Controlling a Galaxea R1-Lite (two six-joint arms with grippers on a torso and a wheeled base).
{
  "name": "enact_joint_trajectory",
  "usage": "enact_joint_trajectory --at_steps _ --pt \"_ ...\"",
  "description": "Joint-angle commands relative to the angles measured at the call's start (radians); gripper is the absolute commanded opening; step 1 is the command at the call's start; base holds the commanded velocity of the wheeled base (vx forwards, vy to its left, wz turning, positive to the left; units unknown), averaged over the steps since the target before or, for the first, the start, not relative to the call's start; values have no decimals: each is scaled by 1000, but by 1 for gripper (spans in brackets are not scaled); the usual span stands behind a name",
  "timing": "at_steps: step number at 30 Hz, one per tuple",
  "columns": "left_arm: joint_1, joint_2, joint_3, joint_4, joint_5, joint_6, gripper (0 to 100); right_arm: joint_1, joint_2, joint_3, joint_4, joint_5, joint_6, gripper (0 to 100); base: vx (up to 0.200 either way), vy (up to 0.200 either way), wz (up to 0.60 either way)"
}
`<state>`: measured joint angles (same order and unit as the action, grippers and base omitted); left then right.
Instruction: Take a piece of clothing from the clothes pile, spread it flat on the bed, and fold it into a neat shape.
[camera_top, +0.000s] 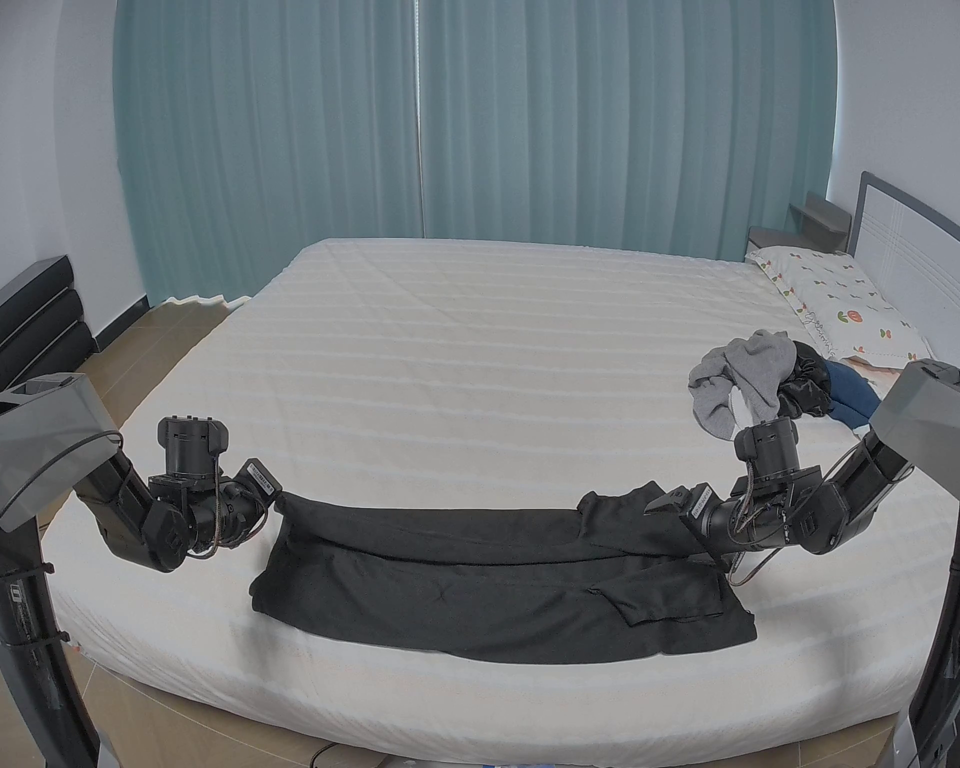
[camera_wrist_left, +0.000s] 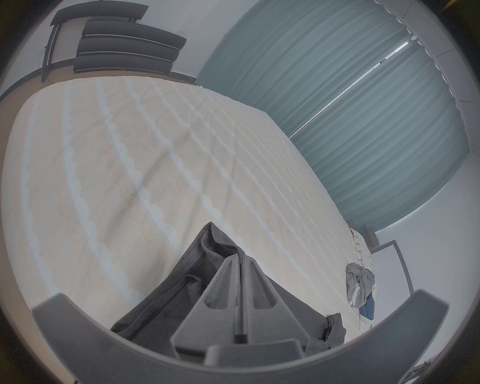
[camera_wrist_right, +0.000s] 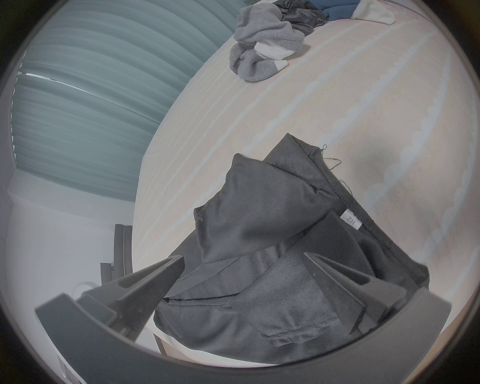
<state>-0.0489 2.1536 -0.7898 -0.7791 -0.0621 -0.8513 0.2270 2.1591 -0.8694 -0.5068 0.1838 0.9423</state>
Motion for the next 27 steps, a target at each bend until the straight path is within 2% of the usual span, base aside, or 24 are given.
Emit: enact_joint_trajectory --at_steps 1,4,6,8,20,27 --pt "-2 -17 4 0 -1 0 0 2 34 -10 1 0 6 100 0 0 0" --pt "-2 -15 4 0 -1 0 0 2 47 -34 1 -17 29 100 0 0 0" --pt "-2 -15 4 0 -1 0 0 6 67 -62 2 -49 85 100 0 0 0" --pt "-2 -14 3 0 -1 0 0 12 76 -73 4 -61 105 100 0 0 0" --pt "-2 -8 3 -2 -1 -2 0 12 110 -79 -9 -69 112 100 0 0 0" --pt "0 -8 1 -2 -1 0 0 2 134 -119 -13 -112 135 100 0 0 0"
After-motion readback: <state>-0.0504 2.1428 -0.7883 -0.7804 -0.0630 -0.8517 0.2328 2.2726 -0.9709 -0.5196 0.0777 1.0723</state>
